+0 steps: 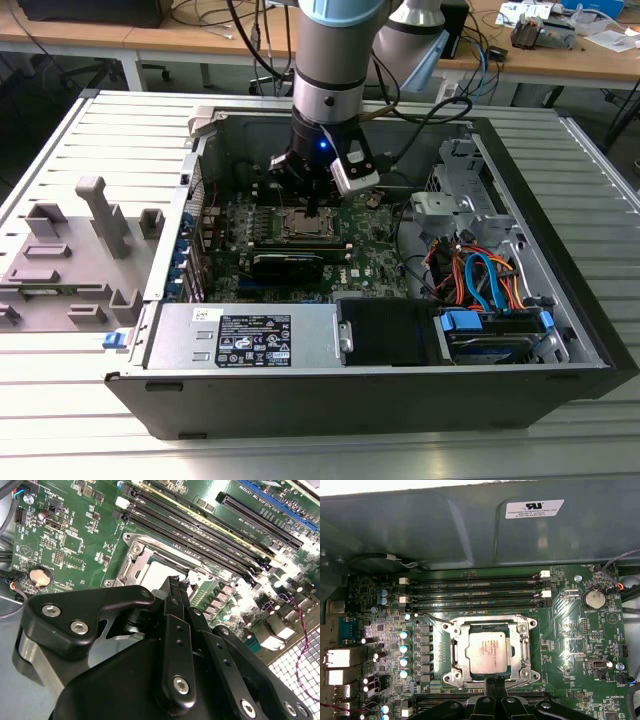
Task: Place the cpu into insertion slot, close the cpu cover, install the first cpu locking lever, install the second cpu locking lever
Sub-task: 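Install the first cpu locking lever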
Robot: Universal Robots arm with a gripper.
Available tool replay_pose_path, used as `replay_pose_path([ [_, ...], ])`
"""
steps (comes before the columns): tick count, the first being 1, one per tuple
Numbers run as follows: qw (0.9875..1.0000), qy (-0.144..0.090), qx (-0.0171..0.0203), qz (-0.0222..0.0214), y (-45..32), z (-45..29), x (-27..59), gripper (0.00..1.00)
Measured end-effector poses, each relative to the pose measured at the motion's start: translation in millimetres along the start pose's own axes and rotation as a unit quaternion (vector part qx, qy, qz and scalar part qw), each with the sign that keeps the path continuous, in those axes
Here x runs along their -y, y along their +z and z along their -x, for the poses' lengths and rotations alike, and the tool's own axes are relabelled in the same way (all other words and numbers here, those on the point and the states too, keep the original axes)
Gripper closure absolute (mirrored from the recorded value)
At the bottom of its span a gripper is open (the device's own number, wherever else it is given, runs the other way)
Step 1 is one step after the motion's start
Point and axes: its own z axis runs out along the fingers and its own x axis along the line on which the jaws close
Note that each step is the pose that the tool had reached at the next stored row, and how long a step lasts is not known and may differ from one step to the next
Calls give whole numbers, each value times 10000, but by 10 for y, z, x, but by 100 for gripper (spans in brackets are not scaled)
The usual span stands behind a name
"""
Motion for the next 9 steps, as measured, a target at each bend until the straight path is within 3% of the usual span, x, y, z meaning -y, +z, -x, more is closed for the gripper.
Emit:
replay_pose_path([
  [9,10000,0,0,-1,1,-23,1,89],
])
